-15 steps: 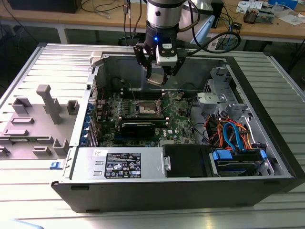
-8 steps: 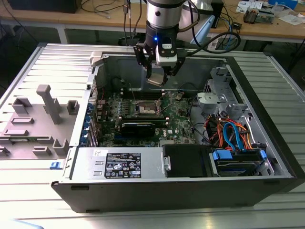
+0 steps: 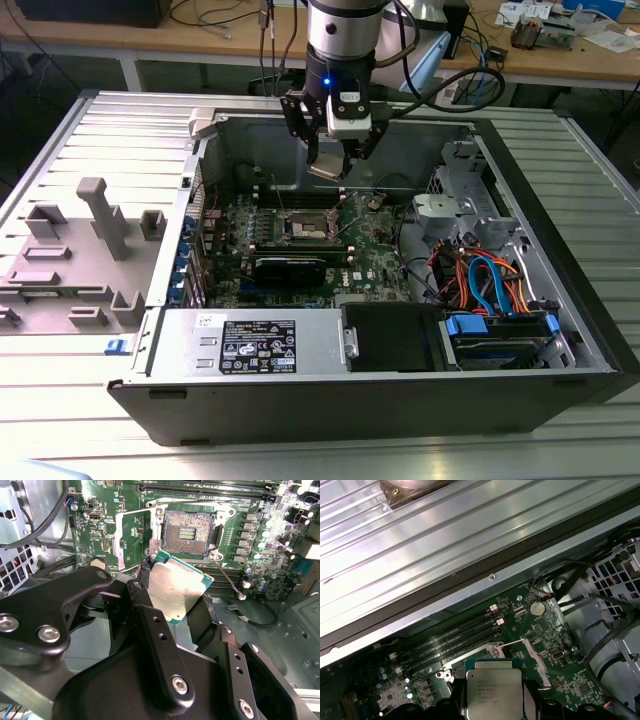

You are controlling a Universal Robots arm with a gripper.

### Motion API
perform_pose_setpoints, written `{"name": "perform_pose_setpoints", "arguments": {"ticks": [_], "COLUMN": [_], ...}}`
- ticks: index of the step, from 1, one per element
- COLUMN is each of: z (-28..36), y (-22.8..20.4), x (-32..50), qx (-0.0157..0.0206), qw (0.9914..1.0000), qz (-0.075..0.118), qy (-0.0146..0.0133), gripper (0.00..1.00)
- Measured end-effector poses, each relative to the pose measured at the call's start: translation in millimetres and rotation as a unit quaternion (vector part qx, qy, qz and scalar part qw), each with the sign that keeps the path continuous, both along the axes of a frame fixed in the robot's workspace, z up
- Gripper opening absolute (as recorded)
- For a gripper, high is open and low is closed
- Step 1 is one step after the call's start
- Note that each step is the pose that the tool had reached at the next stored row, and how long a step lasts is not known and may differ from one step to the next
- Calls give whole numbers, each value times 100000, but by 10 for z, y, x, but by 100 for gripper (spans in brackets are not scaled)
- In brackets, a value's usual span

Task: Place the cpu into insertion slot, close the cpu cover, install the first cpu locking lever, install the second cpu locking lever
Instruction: 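Place the cpu into insertion slot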

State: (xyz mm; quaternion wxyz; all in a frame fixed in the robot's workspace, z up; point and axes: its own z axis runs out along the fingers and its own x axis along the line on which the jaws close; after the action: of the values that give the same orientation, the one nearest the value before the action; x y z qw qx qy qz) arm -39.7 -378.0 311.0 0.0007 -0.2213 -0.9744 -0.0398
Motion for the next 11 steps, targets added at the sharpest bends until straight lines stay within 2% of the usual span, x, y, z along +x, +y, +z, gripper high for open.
{"name": "perform_pose_setpoints", "arguments": {"ticks": [11], "z": [-3], "y": [0], "x": [0], "qx": [-3], "qw": [99999], "qz": [-333], "qy": [0], "gripper": [55]}}
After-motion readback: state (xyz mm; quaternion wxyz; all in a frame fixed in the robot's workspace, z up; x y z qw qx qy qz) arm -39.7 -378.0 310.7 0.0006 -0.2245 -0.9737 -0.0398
